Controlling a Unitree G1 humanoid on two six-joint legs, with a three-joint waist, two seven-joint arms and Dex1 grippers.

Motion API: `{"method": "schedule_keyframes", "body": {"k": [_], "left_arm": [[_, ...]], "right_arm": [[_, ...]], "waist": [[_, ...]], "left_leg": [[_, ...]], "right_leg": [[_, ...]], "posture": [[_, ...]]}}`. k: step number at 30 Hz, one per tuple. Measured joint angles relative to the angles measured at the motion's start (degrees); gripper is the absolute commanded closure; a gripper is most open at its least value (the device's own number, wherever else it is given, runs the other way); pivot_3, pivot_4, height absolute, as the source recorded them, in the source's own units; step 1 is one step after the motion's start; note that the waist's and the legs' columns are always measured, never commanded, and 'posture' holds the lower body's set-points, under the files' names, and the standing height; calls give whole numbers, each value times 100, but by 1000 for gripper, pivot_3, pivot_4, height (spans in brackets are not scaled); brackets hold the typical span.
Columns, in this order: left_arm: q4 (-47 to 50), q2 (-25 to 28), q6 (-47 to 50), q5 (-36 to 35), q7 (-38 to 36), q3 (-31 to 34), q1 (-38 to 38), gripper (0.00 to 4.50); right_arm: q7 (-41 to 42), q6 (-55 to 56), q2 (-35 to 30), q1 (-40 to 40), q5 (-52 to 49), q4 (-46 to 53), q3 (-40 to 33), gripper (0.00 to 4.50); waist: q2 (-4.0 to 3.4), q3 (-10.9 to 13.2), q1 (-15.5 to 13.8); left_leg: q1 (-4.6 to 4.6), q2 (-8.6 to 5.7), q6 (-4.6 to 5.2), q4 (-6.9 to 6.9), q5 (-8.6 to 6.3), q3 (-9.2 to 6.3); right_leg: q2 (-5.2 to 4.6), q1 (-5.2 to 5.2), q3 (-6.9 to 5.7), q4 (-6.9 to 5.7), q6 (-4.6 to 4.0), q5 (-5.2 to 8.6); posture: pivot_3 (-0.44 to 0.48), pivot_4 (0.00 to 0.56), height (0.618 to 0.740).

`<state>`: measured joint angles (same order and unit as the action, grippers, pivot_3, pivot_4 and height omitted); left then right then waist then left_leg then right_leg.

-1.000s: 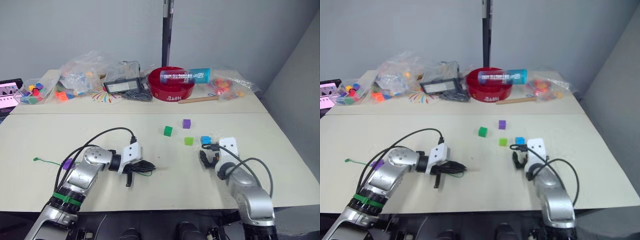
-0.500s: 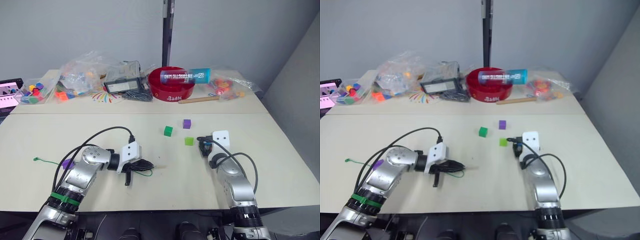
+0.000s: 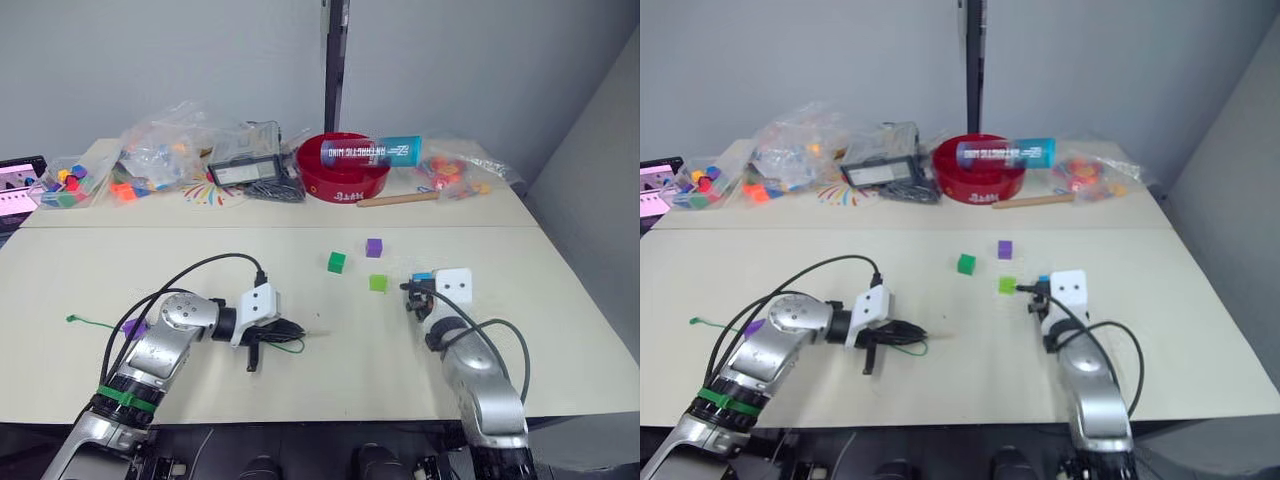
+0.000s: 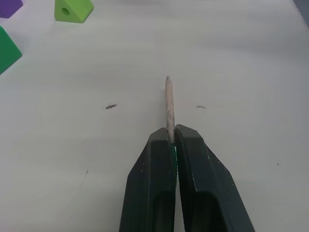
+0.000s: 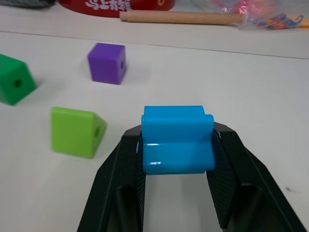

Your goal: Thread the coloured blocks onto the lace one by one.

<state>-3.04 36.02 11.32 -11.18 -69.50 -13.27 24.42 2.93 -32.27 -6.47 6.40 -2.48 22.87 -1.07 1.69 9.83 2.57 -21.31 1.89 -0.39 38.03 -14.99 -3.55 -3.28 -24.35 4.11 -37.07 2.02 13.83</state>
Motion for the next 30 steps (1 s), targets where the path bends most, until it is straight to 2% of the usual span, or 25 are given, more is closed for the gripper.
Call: {"method": "schedule_keyframes", "body": {"k": [2,4,6,13,15,21,22,24,28,30], "left_arm": [[-9,-9,-23,-5,-12,8,3,4500],[-53,6,-33,-4,-24,37,11,4500],[-62,-50,-78,-4,-44,30,69,4500],[-199,-47,-139,13,-114,32,81,4500],[-238,-47,-165,32,-117,32,84,4500],[-276,-46,-273,61,-121,32,83,4500],[-277,-46,-273,62,-122,32,83,4500],[-276,-46,-273,62,-122,32,83,4500],[-272,-26,-266,62,-117,40,77,4500],[-259,-26,-250,62,-107,40,78,4500]], "right_arm": [[-85,-488,56,-822,3,1177,484,3312],[-88,-918,123,-1418,-8,1761,1116,3312],[-76,-1135,174,-1523,-11,1833,1470,3312],[-9,-1335,305,-1545,-122,1570,1392,3312],[27,-1336,359,-1529,-137,1522,1381,2241],[145,-1318,458,-1522,-342,1463,1326,210],[196,-1308,423,-1515,-361,1480,1323,55],[339,-1337,222,-1473,-438,1525,1280,55],[931,-1466,-631,-1331,-715,1845,795,55],[1654,-1472,-1358,-1165,-1147,1989,580,55]], "waist": [[-5,-3,-25],[-4,-3,-6],[-4,-3,27],[-1,-4,7],[0,-5,15],[5,-8,8],[5,-8,5],[4,-7,-1],[4,-6,-18],[4,-5,-9]], "left_leg": [[1,1,2,-7,-1,-15],[-1,2,1,-11,-1,-20],[6,-1,-8,-9,5,-1],[14,2,-15,-8,9,-2],[15,3,-15,-8,9,-2],[15,2,-15,-8,9,-3],[15,2,-15,-8,9,-3],[13,1,-15,-8,9,-3],[9,-1,-15,-8,9,-4],[10,-2,-14,-8,9,-3]], "right_leg": [[3,1,-8,-7,-1,2],[6,0,-11,0,-3,3],[0,4,1,4,-2,1],[4,11,0,5,0,3],[4,11,0,4,0,3],[4,12,0,4,0,3],[3,12,0,4,0,3],[2,12,-1,5,0,3],[0,11,-3,7,3,4],[0,13,-2,9,3,4]], "posture": [[0,150,731],[0,150,731],[0,150,731],[0,150,731],[0,150,731],[0,150,731],[0,150,731],[0,150,731],[0,150,731],[0,150,731]]}}
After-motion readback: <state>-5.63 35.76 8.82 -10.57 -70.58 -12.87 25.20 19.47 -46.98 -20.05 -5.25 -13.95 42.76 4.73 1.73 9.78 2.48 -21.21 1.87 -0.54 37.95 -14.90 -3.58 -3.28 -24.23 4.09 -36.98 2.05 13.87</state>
